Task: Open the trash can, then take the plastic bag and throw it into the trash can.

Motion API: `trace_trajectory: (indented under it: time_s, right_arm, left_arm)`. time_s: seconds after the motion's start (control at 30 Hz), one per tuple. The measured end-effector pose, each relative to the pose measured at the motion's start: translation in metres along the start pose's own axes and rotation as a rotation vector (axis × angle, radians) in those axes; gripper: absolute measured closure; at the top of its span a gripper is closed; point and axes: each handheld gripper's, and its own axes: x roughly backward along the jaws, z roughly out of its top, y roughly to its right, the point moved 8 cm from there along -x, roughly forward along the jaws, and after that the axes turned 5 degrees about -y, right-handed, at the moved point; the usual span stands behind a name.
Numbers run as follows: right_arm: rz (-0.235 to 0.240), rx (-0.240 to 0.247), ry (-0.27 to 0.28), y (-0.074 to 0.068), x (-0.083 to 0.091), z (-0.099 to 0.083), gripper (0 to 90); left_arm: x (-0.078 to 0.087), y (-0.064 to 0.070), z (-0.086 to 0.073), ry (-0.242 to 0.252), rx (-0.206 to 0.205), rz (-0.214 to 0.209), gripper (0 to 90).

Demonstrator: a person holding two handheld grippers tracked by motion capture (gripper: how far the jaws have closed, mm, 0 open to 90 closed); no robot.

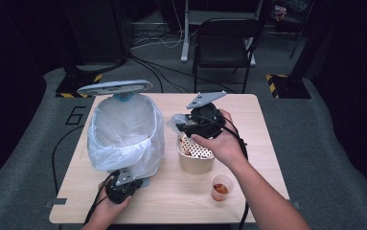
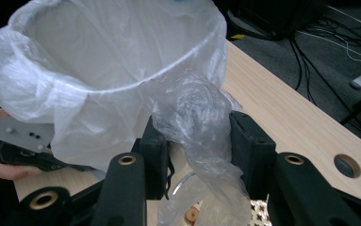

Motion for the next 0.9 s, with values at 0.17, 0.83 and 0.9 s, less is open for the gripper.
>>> trace_trajectory:
  time_s: [0.17,0.83,0.9]
  right_arm:
    - [0.029,0.013,0.001,-0.009,-0.008,0.012,60.9]
    - [0.098,0.065,0.032,-0.036,-0.044,0.056,60.7]
    - [0.11,0.06,0.035,-0.039,-0.048,0.058,60.7]
  left_arm:
    - [-0.001,0.002,0.002,0.021,0.03,-0.004,90.0]
    - [0.0,0.002,-0.001,-0.003,0.043,0.003,90.0]
    - [0.0,0.001,-0.002,-0.014,0.032,0.004,90.0]
